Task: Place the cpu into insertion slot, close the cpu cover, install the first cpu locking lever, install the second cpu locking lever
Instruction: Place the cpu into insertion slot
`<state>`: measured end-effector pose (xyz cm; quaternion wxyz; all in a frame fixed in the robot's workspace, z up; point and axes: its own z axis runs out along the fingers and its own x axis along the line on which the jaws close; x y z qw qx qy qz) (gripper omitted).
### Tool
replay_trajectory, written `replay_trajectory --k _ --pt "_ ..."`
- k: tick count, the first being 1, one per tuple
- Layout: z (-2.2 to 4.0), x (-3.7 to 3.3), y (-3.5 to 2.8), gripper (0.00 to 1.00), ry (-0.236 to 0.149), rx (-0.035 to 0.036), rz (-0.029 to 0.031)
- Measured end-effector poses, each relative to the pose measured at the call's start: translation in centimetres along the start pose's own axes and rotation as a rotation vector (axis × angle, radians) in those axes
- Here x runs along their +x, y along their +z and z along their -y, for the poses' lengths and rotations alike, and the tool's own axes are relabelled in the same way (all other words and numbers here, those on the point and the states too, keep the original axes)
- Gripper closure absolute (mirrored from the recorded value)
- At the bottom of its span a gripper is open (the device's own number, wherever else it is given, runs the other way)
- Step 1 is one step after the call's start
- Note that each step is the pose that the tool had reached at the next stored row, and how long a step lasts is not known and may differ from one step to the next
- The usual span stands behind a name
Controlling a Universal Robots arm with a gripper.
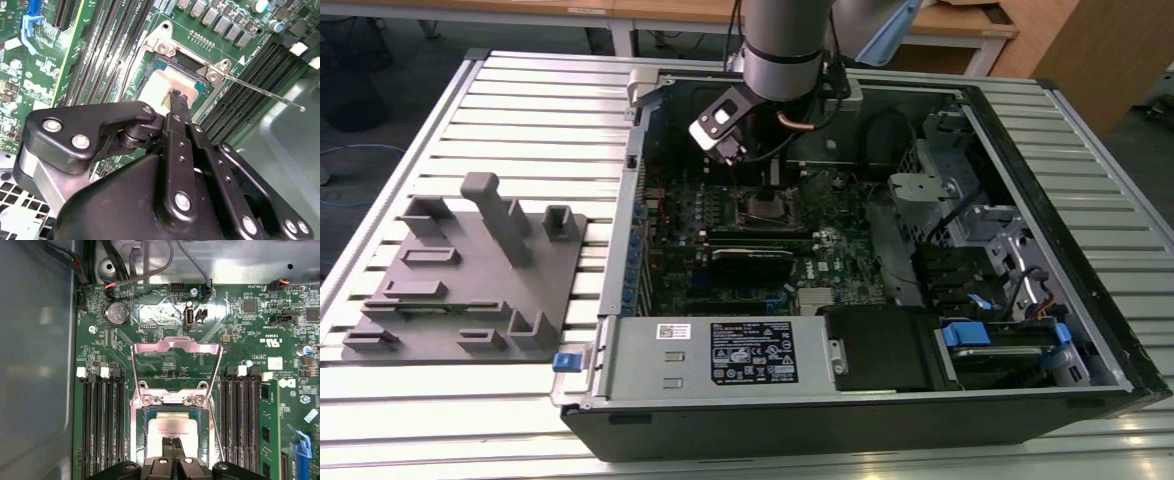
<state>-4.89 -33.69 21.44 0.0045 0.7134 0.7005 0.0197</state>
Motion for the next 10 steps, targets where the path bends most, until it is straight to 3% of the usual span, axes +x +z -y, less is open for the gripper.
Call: replay_trajectory --k 10 --pt "-0.2 0.01 0.0 0.89 0.0 -0.0002 -0.0002"
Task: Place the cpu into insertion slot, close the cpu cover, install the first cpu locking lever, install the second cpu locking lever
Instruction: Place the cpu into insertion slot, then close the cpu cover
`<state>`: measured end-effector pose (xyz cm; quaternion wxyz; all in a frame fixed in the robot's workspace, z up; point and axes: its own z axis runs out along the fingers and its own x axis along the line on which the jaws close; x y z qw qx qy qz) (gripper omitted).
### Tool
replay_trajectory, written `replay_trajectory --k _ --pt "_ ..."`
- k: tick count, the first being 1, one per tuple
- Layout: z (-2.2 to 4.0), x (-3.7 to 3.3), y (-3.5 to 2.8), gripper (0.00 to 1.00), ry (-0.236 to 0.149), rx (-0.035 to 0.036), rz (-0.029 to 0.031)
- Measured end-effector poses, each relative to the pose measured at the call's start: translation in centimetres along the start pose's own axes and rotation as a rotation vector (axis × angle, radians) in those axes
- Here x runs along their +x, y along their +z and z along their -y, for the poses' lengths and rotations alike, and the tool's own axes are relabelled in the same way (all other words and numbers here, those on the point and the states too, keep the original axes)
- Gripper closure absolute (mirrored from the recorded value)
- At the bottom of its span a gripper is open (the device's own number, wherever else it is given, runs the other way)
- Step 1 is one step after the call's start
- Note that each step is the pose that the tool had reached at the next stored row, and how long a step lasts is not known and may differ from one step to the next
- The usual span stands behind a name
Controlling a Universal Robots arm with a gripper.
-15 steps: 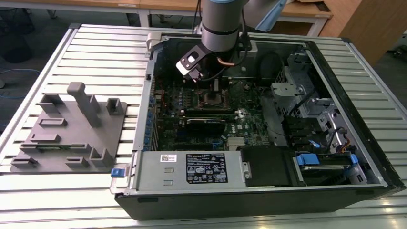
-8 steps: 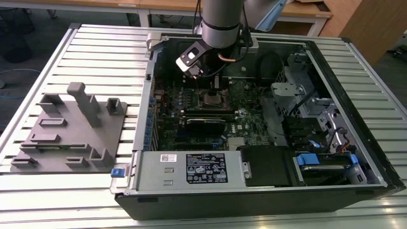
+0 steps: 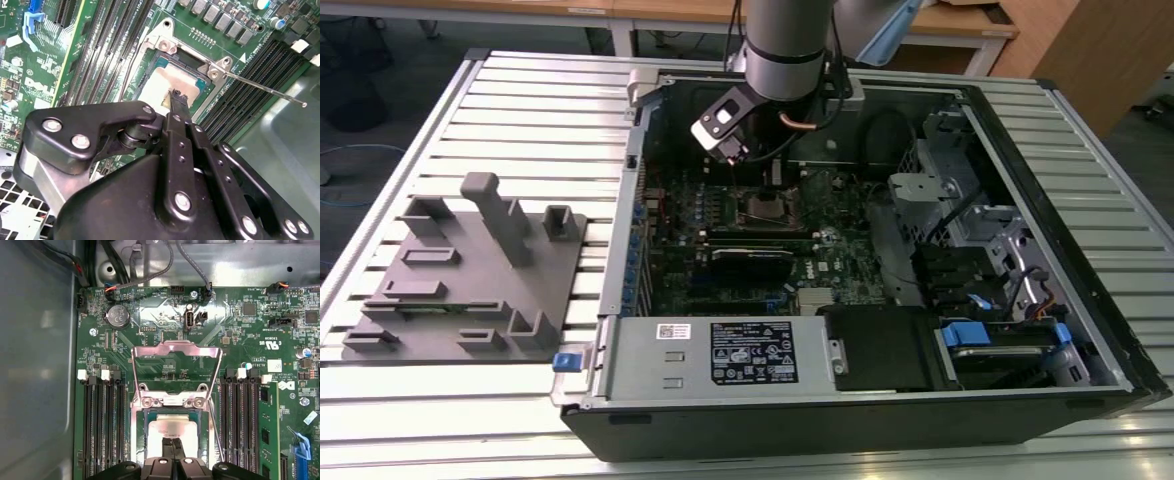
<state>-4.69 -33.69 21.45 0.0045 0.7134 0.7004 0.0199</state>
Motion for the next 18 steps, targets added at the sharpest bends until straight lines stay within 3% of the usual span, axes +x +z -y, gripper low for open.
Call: replay_trajectory --k 12,14,18 --pt "-0.02 0.01 -0.44 0.89 0.0 0.0001 0.0" --pt "-0.04 0.02 -0.98 0.89 0.0 0.0001 0.0001" --pt "-0.04 0.02 -1.03 0.89 0.0 0.0001 0.0"
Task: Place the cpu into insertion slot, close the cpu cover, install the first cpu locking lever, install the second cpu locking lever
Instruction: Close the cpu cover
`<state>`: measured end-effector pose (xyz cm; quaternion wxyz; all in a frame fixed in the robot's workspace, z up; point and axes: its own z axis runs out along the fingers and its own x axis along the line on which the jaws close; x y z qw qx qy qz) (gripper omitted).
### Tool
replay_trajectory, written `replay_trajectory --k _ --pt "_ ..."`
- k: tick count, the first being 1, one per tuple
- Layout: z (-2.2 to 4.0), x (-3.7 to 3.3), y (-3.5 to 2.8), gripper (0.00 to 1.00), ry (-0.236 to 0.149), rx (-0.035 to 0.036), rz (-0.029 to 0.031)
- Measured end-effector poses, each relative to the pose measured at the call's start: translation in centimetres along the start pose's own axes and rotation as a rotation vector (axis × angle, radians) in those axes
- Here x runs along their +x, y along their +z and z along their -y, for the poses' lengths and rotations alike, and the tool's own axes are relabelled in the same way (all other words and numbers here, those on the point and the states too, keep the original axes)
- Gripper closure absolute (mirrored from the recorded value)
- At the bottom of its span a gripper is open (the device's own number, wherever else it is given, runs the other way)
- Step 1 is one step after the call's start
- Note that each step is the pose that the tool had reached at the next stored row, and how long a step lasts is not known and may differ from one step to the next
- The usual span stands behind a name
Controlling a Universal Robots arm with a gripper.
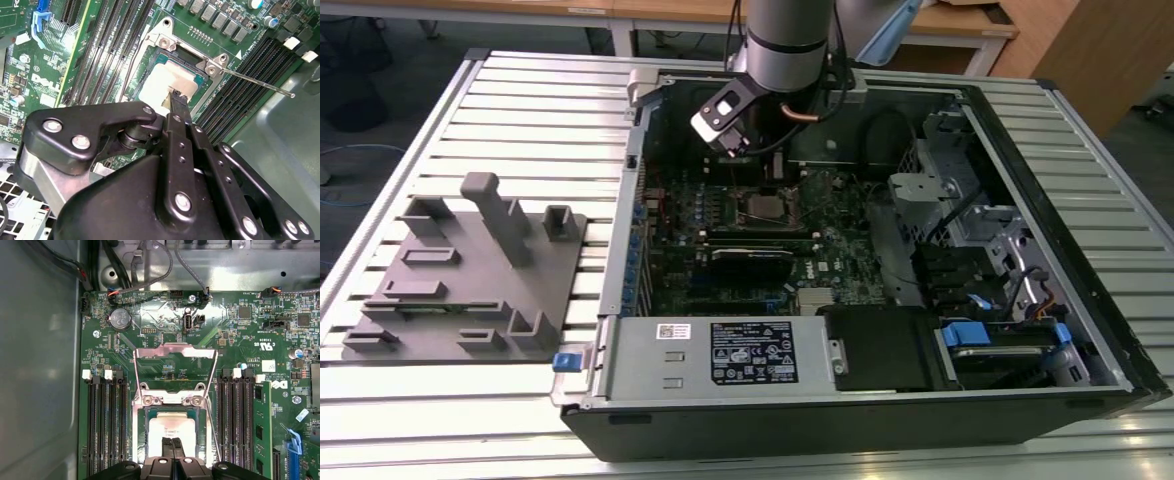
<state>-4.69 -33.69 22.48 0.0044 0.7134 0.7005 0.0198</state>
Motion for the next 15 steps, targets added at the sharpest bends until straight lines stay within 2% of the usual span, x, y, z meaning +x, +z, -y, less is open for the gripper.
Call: replay_trajectory --k 2,15 --pt "-0.02 0.01 -0.49 0.89 0.0 0.0 0.0" --pt "-0.02 0.01 -0.67 0.89 0.0 0.0002 0.0003"
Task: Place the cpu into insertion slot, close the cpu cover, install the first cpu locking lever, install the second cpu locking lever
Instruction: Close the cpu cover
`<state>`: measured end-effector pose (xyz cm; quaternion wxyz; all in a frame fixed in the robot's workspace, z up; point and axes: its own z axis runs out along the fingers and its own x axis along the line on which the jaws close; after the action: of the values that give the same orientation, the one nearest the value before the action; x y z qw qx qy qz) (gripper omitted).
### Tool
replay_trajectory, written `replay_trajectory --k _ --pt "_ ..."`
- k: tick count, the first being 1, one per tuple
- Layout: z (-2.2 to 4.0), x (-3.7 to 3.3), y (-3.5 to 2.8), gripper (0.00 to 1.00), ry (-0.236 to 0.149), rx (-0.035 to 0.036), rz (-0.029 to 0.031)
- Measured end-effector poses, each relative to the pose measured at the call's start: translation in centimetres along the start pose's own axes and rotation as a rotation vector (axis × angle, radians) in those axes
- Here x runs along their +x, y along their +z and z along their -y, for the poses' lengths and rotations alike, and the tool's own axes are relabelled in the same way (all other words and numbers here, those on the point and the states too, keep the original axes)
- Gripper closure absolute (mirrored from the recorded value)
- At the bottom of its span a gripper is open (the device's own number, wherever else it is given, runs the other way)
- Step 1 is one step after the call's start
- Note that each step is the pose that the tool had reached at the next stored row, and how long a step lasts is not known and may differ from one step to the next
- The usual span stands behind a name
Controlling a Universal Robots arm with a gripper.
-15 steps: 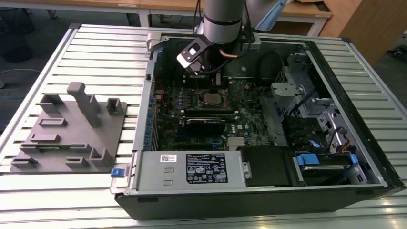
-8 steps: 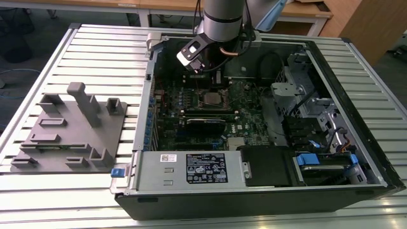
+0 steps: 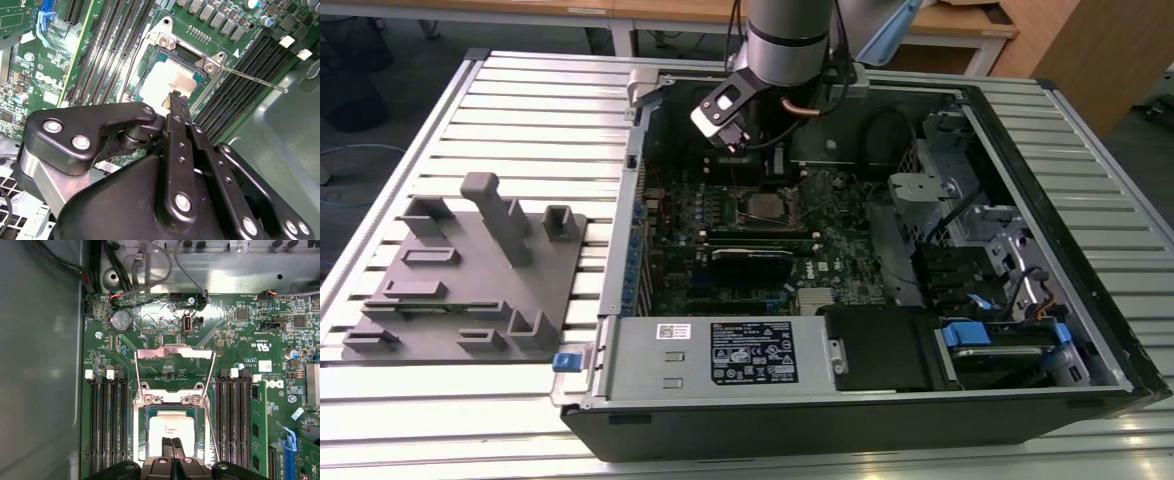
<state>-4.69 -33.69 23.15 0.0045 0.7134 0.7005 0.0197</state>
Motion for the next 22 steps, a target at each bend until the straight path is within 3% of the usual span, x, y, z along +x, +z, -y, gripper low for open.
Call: replay_trajectory --k 22 --pt "-0.03 0.02 -1.0 0.89 0.0 -0.0001 -0.0002"
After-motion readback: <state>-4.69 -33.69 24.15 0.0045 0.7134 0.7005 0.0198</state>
